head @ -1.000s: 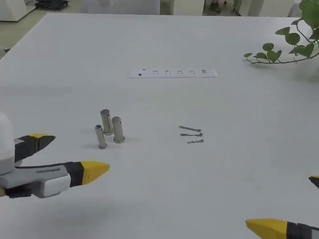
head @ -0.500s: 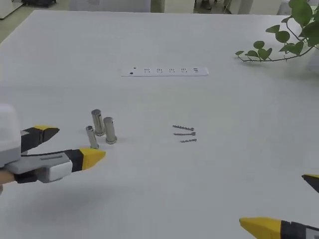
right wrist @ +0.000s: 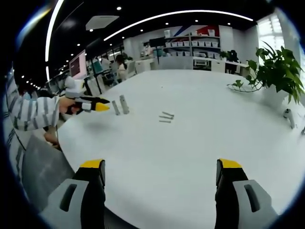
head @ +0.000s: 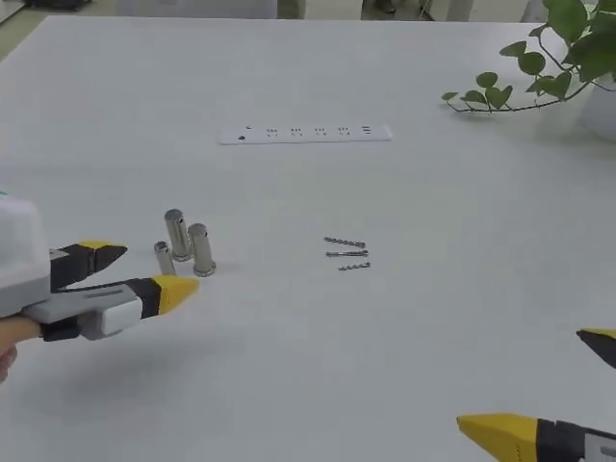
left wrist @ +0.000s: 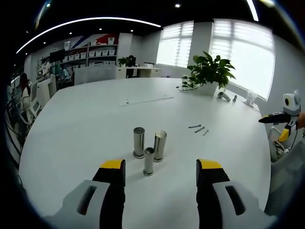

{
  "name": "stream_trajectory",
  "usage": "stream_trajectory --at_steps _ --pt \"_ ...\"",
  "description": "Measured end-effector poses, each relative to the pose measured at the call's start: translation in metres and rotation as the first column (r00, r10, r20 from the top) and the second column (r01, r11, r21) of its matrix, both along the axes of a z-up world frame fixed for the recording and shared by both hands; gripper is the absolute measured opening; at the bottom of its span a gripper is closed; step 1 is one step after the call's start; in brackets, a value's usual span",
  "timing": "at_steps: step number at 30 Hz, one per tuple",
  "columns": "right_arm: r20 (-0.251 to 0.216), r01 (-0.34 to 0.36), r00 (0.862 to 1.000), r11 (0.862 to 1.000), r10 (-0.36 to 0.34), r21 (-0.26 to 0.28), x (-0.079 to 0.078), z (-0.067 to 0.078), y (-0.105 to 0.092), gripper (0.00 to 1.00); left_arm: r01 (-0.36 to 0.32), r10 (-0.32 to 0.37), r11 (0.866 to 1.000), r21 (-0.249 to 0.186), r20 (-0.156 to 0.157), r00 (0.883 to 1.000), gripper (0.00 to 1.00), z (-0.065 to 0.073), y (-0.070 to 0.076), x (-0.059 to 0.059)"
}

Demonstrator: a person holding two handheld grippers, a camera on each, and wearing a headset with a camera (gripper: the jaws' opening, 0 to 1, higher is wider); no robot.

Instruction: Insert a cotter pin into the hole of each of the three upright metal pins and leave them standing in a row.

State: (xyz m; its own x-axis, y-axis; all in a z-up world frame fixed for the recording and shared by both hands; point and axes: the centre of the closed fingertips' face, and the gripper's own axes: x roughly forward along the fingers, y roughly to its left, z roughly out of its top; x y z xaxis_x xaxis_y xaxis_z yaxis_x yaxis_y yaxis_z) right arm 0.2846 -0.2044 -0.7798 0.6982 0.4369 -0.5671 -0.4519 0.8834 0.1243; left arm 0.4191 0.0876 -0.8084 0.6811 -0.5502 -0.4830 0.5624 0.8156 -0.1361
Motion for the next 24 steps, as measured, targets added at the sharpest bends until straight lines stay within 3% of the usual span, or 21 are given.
stream_trajectory --at_steps 10,16,19,24 --pt "-0.016 0.018 1.0 1.0 -0.018 0.005 -0.003 -0.005 -0.006 0.97 -0.02 0.02 0.999 0.032 -0.002 1.0 0.46 -0.012 -0.001 0.008" --pt "-0.018 0.032 0.999 0.999 -0.032 0.007 -0.005 -0.005 -0.008 0.97 -0.019 0.02 0.998 0.056 -0.019 1.0 0.4 -0.023 -0.001 0.01" --pt "-0.021 0.037 0.999 0.999 -0.037 0.003 -0.006 -0.007 -0.009 0.97 -0.02 0.021 0.999 0.043 -0.028 0.999 0.37 -0.024 -0.002 0.011" --pt "-0.026 0.043 0.999 0.999 -0.043 0.003 -0.007 -0.008 -0.01 0.97 -0.028 0.029 0.999 0.042 -0.016 0.999 0.31 -0.023 -0.002 0.015"
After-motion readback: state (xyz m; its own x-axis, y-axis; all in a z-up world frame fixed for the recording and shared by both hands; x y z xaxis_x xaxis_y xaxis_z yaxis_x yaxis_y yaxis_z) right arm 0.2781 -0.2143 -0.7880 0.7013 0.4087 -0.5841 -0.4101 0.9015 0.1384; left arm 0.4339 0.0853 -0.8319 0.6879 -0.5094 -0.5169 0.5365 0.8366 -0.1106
